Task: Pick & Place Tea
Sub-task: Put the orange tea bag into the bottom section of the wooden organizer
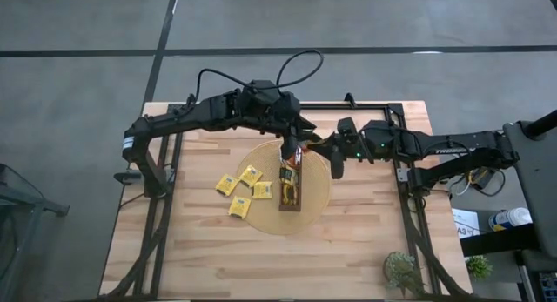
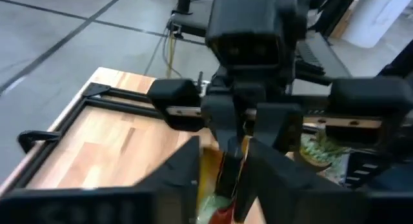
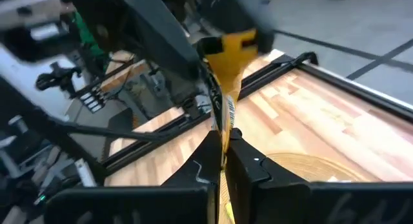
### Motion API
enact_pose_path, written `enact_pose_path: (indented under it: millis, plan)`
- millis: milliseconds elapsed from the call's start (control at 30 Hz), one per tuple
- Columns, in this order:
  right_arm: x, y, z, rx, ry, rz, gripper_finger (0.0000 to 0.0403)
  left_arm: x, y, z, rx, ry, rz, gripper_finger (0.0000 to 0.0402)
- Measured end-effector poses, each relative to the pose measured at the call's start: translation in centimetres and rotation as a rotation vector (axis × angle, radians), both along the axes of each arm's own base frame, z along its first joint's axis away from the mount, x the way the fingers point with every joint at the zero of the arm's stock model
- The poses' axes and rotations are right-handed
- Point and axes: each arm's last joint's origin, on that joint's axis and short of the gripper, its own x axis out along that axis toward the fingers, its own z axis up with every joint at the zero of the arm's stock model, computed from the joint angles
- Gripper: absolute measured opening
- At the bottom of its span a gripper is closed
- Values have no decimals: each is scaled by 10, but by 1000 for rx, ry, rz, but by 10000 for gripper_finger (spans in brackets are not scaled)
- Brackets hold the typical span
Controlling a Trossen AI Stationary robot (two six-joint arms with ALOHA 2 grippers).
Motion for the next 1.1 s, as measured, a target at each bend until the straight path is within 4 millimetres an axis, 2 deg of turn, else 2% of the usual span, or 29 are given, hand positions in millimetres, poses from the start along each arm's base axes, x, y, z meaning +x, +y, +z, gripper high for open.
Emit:
enact_pose_path:
  millis: [200,333,533,1100]
  plan:
    - [-3,4,-4,28,79,151,9,-2,-3,6,-65,-12,-89,241]
    - [-4,7,1,17,70,246,9,-5,-8,1,-137,40,-236,284]
    - [-5,8,10,3,50,291,9,-6,-7,-8,-162,124,-243,287]
    - [-7,10,5,38,113,354,8,-6,-10,-6,-234,126,-291,259]
